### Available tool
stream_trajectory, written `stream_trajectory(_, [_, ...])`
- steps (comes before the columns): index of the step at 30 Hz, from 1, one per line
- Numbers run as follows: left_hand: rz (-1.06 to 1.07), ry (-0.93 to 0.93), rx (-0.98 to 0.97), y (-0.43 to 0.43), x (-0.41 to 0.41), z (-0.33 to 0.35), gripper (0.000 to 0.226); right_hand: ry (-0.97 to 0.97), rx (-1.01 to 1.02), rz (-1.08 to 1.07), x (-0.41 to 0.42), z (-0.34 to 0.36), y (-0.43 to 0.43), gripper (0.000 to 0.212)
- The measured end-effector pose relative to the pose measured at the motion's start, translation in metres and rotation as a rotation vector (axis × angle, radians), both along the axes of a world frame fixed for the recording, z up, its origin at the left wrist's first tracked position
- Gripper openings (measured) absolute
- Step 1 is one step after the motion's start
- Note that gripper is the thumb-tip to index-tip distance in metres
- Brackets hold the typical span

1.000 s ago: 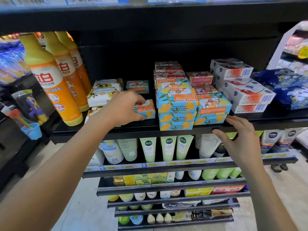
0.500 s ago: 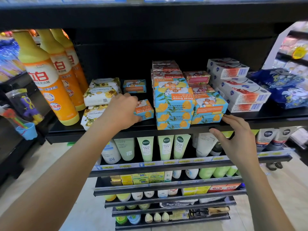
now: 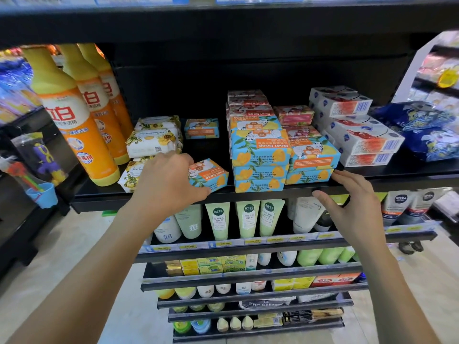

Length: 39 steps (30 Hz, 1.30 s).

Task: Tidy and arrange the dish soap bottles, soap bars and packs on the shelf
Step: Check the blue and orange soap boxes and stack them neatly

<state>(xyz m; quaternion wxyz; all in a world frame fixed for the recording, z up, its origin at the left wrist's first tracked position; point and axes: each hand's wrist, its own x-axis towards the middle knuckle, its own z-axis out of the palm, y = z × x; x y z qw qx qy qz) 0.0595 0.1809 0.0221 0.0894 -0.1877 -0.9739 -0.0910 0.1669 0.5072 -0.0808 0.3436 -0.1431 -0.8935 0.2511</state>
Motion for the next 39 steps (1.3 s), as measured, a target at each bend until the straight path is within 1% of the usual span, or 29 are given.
stream_trajectory(4, [0.026, 0.021, 0.066, -0.017, 0.016, -0.002, 0.068, -0.004, -0.003, 0.006, 0.000, 0.000, -0.001, 0.058])
stream_trajectory(7, [-0.013, 0.033, 0.190, -0.031, 0.029, -0.011, 0.072, 0.005, -0.044, 0.008, 0.003, 0.002, -0.004, 0.056])
stream_trajectory(9, [-0.068, 0.030, 0.307, -0.040, 0.041, -0.021, 0.074, 0.082, -0.138, -0.019, 0.012, 0.005, -0.016, 0.049])
stream_trajectory(12, [-0.146, -0.025, 0.494, -0.045, 0.062, -0.038, 0.073, 0.267, -0.276, -0.057, 0.030, 0.005, -0.052, 0.033])
stream_trajectory(14, [-0.192, -0.082, 0.585, -0.042, 0.072, -0.050, 0.073, 0.291, -0.471, 0.037, 0.040, 0.006, -0.082, 0.021])
stream_trajectory(15, [-0.214, -0.103, 0.621, -0.040, 0.076, -0.055, 0.073, 0.248, -0.584, 0.113, 0.043, 0.008, -0.096, 0.017])
stream_trajectory(17, [-0.252, -0.160, 0.688, -0.033, 0.084, -0.062, 0.073, 0.073, -0.770, 0.286, 0.044, 0.013, -0.120, 0.019])
stream_trajectory(19, [-0.275, -0.207, 0.733, -0.025, 0.090, -0.065, 0.072, -0.097, -0.905, 0.445, 0.042, 0.017, -0.133, 0.034])
stream_trajectory(21, [-0.296, -0.218, 0.729, -0.018, 0.093, -0.067, 0.072, -0.180, -1.008, 0.550, 0.040, 0.019, -0.139, 0.048])
stream_trajectory(24, [-0.321, -0.202, 0.697, -0.010, 0.096, -0.069, 0.075, -0.181, -1.101, 0.599, 0.036, 0.020, -0.140, 0.046])
stream_trajectory(27, [-0.335, -0.190, 0.674, -0.007, 0.097, -0.073, 0.078, -0.179, -1.115, 0.571, 0.035, 0.017, -0.140, 0.045])
stream_trajectory(30, [-0.320, -0.250, 0.714, -0.005, 0.099, -0.072, 0.085, -0.161, -1.192, 0.531, 0.033, 0.014, -0.143, 0.046])
stream_trajectory(32, [-0.273, -0.351, 0.802, -0.005, 0.101, -0.071, 0.094, -0.142, -1.254, 0.516, 0.032, 0.015, -0.144, 0.046])
stream_trajectory(34, [-0.211, -0.447, 0.945, -0.006, 0.102, -0.070, 0.096, -0.130, -1.273, 0.524, 0.031, 0.017, -0.145, 0.045])
stream_trajectory(35, [-0.186, -0.504, 1.051, -0.007, 0.102, -0.070, 0.093, -0.126, -1.269, 0.528, 0.030, 0.018, -0.146, 0.046])
stream_trajectory(37, [-0.128, -0.627, 1.261, -0.009, 0.103, -0.070, 0.076, -0.124, -1.257, 0.530, 0.028, 0.018, -0.148, 0.046])
stream_trajectory(39, [-0.058, -0.686, 1.385, -0.010, 0.103, -0.068, 0.059, -0.127, -1.262, 0.534, 0.027, 0.019, -0.152, 0.046])
